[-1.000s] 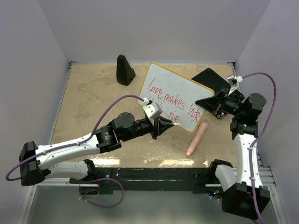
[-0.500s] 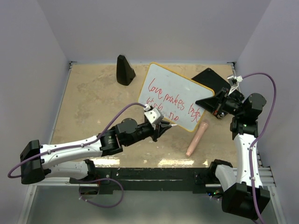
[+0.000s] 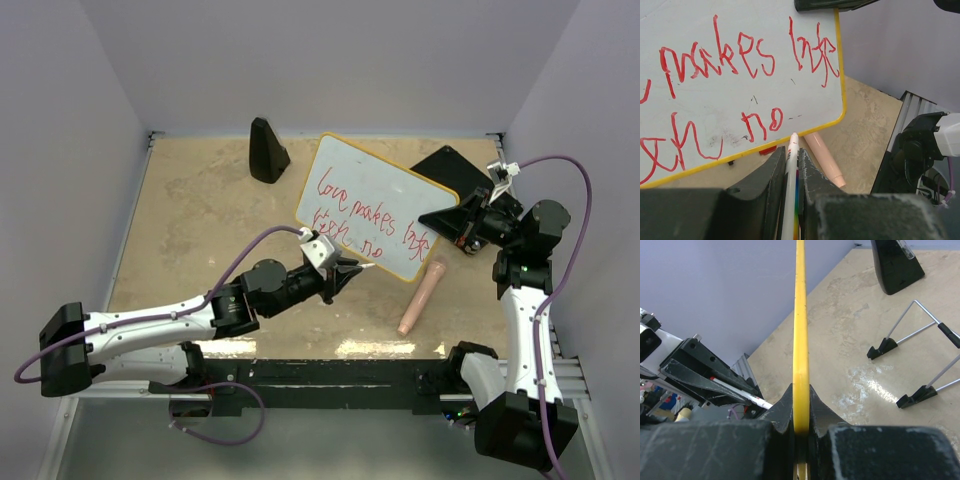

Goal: Write a sentence on the whiteboard

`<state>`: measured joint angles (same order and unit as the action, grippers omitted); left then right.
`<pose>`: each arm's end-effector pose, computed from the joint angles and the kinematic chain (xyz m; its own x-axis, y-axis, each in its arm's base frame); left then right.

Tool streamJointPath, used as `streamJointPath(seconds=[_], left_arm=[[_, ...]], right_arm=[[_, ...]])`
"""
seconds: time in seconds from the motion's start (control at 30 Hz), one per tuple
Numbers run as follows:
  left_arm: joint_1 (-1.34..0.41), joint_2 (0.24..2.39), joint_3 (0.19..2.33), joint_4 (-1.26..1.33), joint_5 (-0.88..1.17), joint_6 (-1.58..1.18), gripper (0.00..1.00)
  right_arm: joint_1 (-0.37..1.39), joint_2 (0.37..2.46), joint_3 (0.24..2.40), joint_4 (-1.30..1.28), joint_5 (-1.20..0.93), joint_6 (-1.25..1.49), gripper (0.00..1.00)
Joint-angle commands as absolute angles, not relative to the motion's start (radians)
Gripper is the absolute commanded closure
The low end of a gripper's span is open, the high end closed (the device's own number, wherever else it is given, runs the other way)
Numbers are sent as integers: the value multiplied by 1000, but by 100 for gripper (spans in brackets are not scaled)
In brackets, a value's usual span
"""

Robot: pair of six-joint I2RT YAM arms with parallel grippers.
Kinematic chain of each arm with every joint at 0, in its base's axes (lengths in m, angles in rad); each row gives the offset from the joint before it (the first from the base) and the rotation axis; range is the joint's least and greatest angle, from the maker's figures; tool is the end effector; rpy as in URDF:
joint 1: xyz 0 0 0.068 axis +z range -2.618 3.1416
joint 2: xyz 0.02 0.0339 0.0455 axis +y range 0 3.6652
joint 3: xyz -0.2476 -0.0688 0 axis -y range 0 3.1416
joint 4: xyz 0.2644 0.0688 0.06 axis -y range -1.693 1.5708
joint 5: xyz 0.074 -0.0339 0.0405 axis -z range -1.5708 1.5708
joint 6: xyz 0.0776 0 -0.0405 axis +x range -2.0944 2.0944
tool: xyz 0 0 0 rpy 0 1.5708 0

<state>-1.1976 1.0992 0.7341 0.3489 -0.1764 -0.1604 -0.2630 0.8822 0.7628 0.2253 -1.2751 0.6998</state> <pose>0.1316 -0.2989 0.2933 -0.1420 -0.0685 -0.9875 0.8409 0.5180 -0.1569 0.2398 0.0123 0.3430 -0.4647 0.3195 -0.8258 -0.7104 0.4221 0.5631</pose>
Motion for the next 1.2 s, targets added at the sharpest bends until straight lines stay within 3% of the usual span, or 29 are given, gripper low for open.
streamJointPath(seconds=[0.0, 1.17], left_arm=[[-1206, 1077, 719, 446, -202, -144, 100], [-1210, 1236, 868, 436, -285, -176, 100]], right_arm=[[-267, 864, 792, 305, -1281, 724, 100], [-268, 856, 792, 304, -1284, 726, 100]])
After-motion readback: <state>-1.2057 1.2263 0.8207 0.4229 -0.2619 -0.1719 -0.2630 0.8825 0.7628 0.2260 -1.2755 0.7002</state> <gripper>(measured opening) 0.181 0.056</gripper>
